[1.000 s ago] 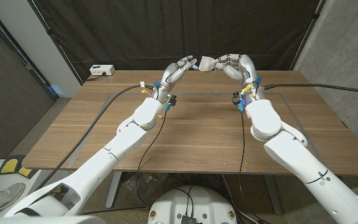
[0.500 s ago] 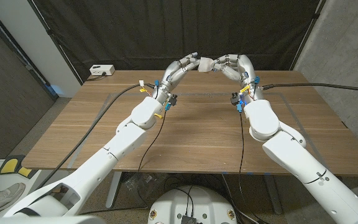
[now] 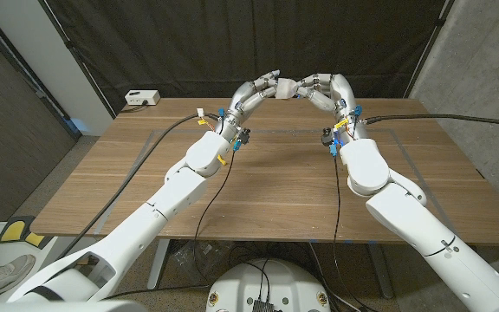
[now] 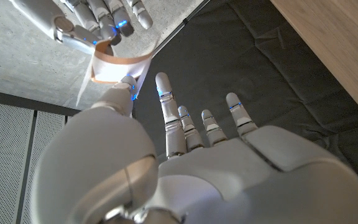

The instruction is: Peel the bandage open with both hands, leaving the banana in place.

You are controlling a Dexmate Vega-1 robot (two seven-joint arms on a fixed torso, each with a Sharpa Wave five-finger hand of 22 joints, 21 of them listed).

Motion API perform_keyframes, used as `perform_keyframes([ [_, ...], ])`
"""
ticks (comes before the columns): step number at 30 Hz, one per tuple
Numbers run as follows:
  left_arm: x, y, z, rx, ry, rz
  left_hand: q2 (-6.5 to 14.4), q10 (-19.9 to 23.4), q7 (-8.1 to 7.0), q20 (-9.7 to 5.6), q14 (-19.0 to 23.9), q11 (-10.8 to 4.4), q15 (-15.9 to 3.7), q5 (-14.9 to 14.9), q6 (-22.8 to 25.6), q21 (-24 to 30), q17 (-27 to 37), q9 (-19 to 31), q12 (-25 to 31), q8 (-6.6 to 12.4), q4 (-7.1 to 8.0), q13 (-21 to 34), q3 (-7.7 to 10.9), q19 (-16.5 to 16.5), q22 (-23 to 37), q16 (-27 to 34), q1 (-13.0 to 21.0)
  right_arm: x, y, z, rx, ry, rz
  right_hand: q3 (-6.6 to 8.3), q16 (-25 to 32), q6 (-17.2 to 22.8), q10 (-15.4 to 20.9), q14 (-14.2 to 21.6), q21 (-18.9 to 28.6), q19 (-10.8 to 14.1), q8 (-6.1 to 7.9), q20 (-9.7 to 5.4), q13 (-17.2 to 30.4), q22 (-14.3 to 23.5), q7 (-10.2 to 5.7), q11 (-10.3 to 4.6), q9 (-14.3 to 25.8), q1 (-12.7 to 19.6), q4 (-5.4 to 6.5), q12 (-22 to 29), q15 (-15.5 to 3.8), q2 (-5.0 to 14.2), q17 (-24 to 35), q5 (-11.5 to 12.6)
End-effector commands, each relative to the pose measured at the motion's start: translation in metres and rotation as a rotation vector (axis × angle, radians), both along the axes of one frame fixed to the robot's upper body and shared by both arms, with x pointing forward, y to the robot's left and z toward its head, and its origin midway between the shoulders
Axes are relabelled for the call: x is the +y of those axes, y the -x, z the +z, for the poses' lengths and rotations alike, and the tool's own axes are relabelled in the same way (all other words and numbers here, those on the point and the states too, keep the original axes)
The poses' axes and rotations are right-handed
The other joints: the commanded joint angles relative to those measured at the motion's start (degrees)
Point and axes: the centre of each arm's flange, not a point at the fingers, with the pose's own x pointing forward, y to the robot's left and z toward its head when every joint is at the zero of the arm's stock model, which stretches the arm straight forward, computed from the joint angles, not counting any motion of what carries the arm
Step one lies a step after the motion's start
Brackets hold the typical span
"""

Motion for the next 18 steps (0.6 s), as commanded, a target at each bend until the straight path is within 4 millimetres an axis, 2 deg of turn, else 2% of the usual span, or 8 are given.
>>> perform_keyframes([
  [1,-0.0095,-0.0055,0.0021,0.031,0.005,0.046,2.15,2.45,0.30,0.18,1.82,-1.42,-0.54,0.36,4.12,1.07,0.03,-1.80,0.75,-0.15,-0.74,-0.34,1.57,1.31,-0.06,0.62,1.26,-0.0017,0.0004,0.0015,-0.022,0.008,0.030,0.88,-0.40,1.63,0.20,0.57,0.62,0.20,3.62,-0.17,0.19,0.07,-0.12,0.01,8.63,0.05,0.61,-0.05,-5.59,0.41,0.12,0.04],
  [3,-0.0112,-0.0056,0.0022,0.034,0.021,0.064,3.46,3.57,0.37,0.16,2.67,-1.97,-0.71,0.61,6.63,1.50,-0.14,-2.92,0.97,-0.20,-1.51,-0.57,2.52,1.96,-0.15,0.77,2.78,-0.0021,0.0004,0.0016,-0.026,0.009,0.033,0.92,-0.41,1.70,0.24,0.57,0.66,0.22,3.62,-0.22,0.19,0.03,-0.10,0.02,8.58,0.10,0.59,-0.07,-5.61,0.45,0.18,0.05],
  [4,-0.0120,-0.0053,0.0023,0.032,0.032,0.073,4.97,5.59,-0.84,0.10,3.41,-2.63,-1.10,0.73,10.95,2.12,-0.29,-4.14,1.43,0.33,-2.36,-0.88,3.13,3.02,-0.34,0.92,4.43,-0.0025,0.0004,0.0017,-0.029,0.011,0.035,0.96,-0.49,1.62,0.33,0.53,0.68,0.20,3.63,-0.19,0.14,-0.01,-0.06,-0.09,8.64,0.09,0.59,-0.11,-5.57,0.45,0.15,0.07],
  [5,-0.0125,-0.0052,0.0028,0.029,0.032,0.079,6.06,6.96,-1.12,0.03,4.44,-2.86,-1.91,0.88,14.00,2.62,-0.42,-4.96,1.69,0.72,-3.18,-1.10,3.56,3.97,-0.56,1.19,5.95,-0.0030,0.0003,0.0018,-0.030,0.015,0.035,0.94,-0.48,1.61,0.31,0.55,0.68,0.17,3.65,-0.21,0.18,-0.04,-0.10,-0.01,8.67,0.03,0.62,-0.12,-5.54,0.43,0.20,0.07],
  [6,-0.0130,-0.0051,0.0037,0.020,0.025,0.080,6.31,7.23,-0.99,0.02,4.84,-2.99,-2.26,0.89,14.63,2.74,-0.45,-5.17,1.71,0.76,-3.41,-1.17,3.60,4.17,-0.61,1.33,6.37,-0.0034,0.0002,0.0018,-0.031,0.012,0.035,0.93,-0.48,1.61,0.28,0.55,0.69,0.17,3.65,-0.22,0.20,-0.06,-0.11,-0.07,8.67,0.05,0.60,-0.13,-5.57,0.43,0.22,0.05],
  [11,-0.0150,-0.0036,0.0067,-0.008,0.009,0.105,8.87,6.29,-0.05,-0.23,4.74,-3.90,-3.60,0.91,12.78,3.80,-0.01,-4.28,1.05,0.32,-2.79,-1.14,3.84,6.08,-0.89,1.40,7.02,-0.0058,-0.0017,0.0010,-0.026,0.003,0.036,0.99,-0.60,1.57,0.24,0.54,0.76,0.15,3.71,-0.27,0.38,-0.20,-0.10,-0.07,8.75,-0.05,0.64,-0.19,-5.53,0.43,0.31,0.08],
  [18,-0.0145,-0.0034,0.0067,-0.001,0.025,0.124,9.19,6.98,1.47,-1.07,4.63,-4.38,-4.32,1.05,12.50,4.10,0.01,-2.63,1.27,1.23,-2.82,-0.86,4.05,6.00,-1.12,1.03,7.17,-0.0081,-0.0030,0.0020,-0.033,-0.006,0.035,0.96,-0.69,1.66,0.32,0.61,0.87,0.10,3.62,-0.34,0.39,-0.36,-0.16,-0.08,8.51,0.01,0.57,-0.35,-5.61,0.44,0.38,0.02],
])
